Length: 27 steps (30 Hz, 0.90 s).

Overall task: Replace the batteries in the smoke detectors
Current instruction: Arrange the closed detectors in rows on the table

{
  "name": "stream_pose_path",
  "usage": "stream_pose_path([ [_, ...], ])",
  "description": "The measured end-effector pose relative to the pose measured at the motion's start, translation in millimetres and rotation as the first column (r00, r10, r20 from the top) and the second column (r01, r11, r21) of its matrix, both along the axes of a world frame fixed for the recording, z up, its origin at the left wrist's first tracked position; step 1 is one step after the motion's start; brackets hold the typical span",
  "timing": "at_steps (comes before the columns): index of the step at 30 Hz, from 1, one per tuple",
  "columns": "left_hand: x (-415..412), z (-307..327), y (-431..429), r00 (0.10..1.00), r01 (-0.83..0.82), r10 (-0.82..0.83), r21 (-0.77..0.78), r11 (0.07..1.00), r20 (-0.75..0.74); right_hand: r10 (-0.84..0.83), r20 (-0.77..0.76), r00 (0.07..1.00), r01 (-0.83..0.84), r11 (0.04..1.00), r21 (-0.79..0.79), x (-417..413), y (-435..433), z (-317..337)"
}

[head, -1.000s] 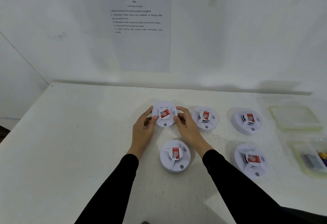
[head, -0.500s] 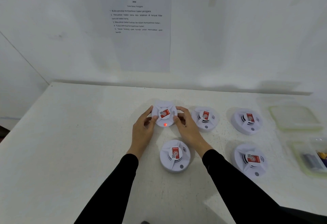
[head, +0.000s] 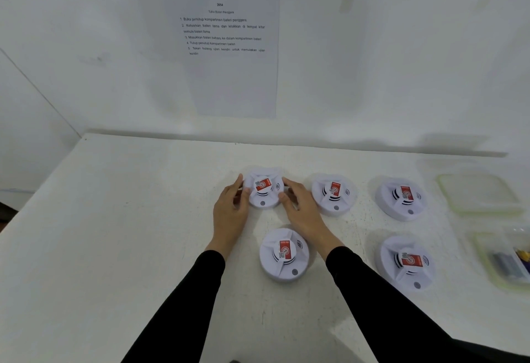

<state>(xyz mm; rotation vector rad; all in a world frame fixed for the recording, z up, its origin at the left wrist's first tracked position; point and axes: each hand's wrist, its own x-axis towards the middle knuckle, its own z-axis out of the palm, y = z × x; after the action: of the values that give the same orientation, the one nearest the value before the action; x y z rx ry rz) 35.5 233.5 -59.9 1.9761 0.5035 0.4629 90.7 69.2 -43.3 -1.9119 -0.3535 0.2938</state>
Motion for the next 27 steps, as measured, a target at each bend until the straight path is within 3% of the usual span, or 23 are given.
stream_pose_path([
  [6, -1, 2, -1, 1.0, -0.002, 0.003, 0.036, 0.999, -0.029, -0.004, -0.018, 1.0, 0.002, 0.992, -0.123, 2, 4, -3],
  [16, 2, -6, -1, 0.995, 0.057, -0.045, 0.148, 0.987, -0.088, -0.039, -0.186, 0.982, 0.034, 0.999, -0.035, -1, 5, 11],
  [22, -24, 12, -6, 0.998, 0.06, -0.06, -0.013, 0.998, -0.036, 0.038, -0.231, 0.972, -0.035, 0.999, 0.017, -21, -16, 26],
  [27, -93, -5, -30, 0.992, 0.115, -0.102, 0.219, 0.969, -0.069, 0.057, -0.132, 0.99, -0.072, 0.991, -0.115, -71, -60, 7],
])
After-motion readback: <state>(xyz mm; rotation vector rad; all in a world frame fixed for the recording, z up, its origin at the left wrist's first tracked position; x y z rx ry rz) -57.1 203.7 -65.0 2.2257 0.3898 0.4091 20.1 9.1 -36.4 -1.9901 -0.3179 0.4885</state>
